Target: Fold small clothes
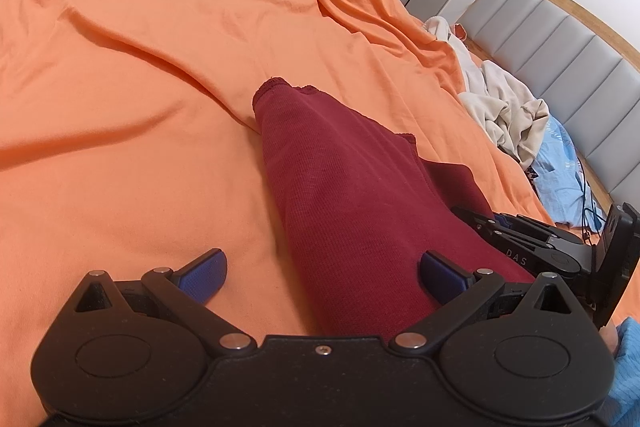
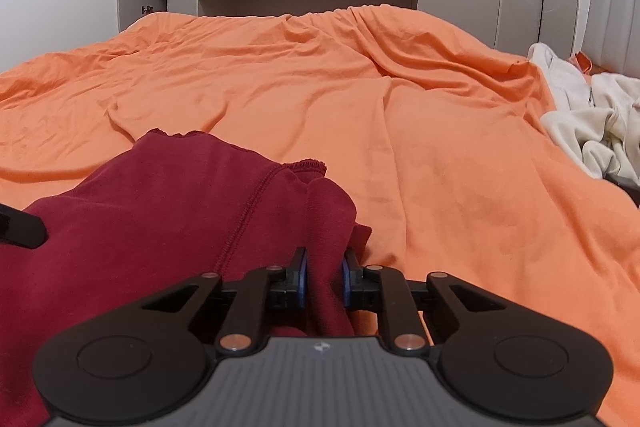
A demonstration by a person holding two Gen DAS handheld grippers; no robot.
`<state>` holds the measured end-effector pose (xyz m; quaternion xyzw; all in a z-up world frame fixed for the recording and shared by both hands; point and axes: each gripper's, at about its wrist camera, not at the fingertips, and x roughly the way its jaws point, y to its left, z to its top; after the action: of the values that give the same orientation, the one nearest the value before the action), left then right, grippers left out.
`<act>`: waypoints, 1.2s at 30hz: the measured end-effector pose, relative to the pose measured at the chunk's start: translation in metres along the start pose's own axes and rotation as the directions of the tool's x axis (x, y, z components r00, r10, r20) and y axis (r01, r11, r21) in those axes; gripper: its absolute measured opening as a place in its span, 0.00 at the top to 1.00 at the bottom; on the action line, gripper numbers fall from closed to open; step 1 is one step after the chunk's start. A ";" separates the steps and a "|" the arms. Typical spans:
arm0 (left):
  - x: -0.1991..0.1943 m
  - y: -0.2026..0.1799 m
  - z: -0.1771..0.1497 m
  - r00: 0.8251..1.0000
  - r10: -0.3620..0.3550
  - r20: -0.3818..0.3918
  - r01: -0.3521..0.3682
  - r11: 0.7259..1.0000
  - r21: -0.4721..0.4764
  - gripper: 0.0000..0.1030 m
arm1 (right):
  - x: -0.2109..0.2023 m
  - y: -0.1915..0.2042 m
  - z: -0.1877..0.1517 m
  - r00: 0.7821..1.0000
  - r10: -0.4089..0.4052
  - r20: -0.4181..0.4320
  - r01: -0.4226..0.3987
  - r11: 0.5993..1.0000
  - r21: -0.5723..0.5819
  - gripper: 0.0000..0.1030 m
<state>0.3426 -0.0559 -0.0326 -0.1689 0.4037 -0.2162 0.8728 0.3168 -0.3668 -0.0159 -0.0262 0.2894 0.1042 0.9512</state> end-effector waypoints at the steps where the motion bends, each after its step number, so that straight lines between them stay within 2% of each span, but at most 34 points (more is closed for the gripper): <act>1: 0.000 0.001 0.001 1.000 0.002 -0.002 -0.002 1.000 -0.003 0.01 | -0.002 0.001 0.000 1.000 -0.003 0.005 0.003 1.000 0.004 0.83; 2: 0.001 0.001 0.002 1.000 0.003 -0.004 -0.003 1.000 -0.006 0.01 | -0.003 0.001 0.001 1.000 -0.004 0.013 0.004 1.000 0.010 0.83; 5: 0.000 -0.001 0.004 1.000 -0.019 -0.006 0.019 1.000 -0.007 0.12 | -0.008 0.003 0.003 0.999 -0.017 0.035 0.016 1.000 0.018 0.84; 9: -0.001 -0.001 0.005 0.998 -0.064 -0.011 0.063 0.997 -0.034 0.33 | -0.014 0.007 0.008 0.998 -0.029 0.059 0.029 1.000 0.013 0.86; 11: -0.001 -0.002 0.003 0.998 -0.061 -0.004 0.061 0.998 -0.036 0.37 | -0.017 0.008 0.010 0.997 -0.031 0.074 0.030 0.999 0.017 0.86; 14: -0.004 -0.005 0.001 0.999 -0.051 0.017 0.051 0.998 -0.029 0.45 | -0.025 0.009 0.014 0.994 -0.030 0.105 0.026 0.999 0.035 0.87; 16: -0.006 -0.008 0.001 0.998 -0.046 0.035 0.047 0.998 -0.030 0.55 | -0.031 0.011 0.018 0.991 -0.028 0.130 0.024 0.999 0.037 0.87; 19: -0.016 -0.013 0.002 0.997 -0.045 0.062 0.045 0.999 -0.009 0.61 | -0.042 0.016 0.027 0.984 -0.014 0.179 0.008 0.999 0.034 0.87; 25: -0.044 -0.022 0.014 0.990 -0.067 0.122 0.062 0.997 0.037 0.65 | -0.054 0.038 0.054 0.962 0.031 0.270 -0.041 0.999 0.035 0.88; 30: -0.080 -0.024 0.022 0.977 0.003 0.212 -0.027 0.994 0.110 0.65 | -0.042 0.061 0.085 0.945 0.112 0.306 -0.135 0.989 0.056 0.88; 36: -0.125 0.001 0.035 0.951 0.070 0.300 -0.094 0.993 0.069 0.65 | -0.018 0.095 0.113 0.936 0.226 0.270 -0.238 0.971 0.011 0.88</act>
<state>0.2972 0.0129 0.0673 -0.1465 0.2656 -0.1683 0.9379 0.3431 -0.2647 0.0889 0.0432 0.1622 0.2119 0.9628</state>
